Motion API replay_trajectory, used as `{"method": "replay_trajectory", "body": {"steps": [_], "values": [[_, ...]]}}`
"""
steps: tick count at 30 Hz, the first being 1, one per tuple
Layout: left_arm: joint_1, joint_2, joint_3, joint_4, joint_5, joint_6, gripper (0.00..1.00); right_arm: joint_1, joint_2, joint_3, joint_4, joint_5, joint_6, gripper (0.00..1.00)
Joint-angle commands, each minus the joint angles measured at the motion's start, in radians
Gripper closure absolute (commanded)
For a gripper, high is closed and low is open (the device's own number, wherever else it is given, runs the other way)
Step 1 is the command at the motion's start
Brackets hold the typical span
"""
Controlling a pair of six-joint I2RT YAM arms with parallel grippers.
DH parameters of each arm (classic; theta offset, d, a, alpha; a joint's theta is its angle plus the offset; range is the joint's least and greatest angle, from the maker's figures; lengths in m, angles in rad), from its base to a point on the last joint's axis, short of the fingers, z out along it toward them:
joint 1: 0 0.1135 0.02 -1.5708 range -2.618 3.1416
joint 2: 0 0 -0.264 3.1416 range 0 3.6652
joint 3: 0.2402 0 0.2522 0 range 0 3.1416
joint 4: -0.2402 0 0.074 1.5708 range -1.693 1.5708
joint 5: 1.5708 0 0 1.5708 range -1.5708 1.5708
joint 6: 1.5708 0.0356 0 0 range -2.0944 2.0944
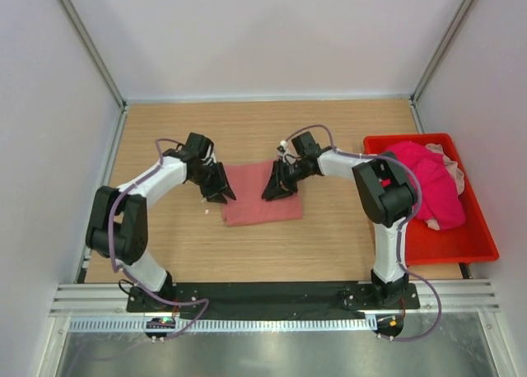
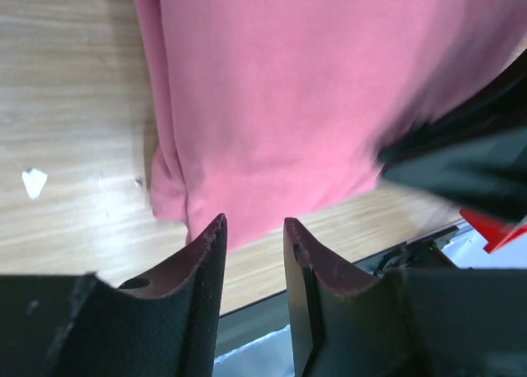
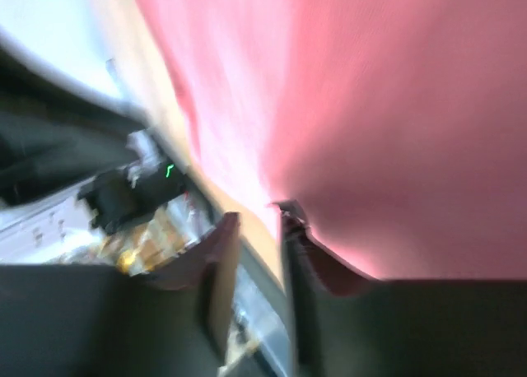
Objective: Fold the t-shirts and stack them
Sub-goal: Neatly place the folded tshirt to the corner
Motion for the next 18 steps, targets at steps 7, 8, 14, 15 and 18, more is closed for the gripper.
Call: {"method": "replay_trajectory", "body": {"steps": [7, 8, 14, 15, 18], "values": [[0.0, -0.251, -0.016, -0.089, -0.026, 0.005, 0.61, -0.126, -0.044, 0.374, -0.428, 0.565, -0.289, 0.3], [0.0, -0.268, -0.027, -0.08, -0.021, -0.001, 0.61, -0.129, -0.029, 0.384, -0.428, 0.578, -0.291, 0.28], [0.001, -0.317, -0.074, -0.083, -0.006, -0.012, 0.6, -0.13, 0.069, 0.464, -0.444, 0.617, -0.341, 0.16], [0.0, -0.328, -0.076, -0.098, -0.006, -0.009, 0.6, -0.13, 0.069, 0.458, -0.431, 0.623, -0.346, 0.16], [0.0, -0.351, -0.08, -0.119, -0.006, -0.004, 0.6, -0.132, 0.072, 0.431, -0.402, 0.618, -0.374, 0.16]]}}
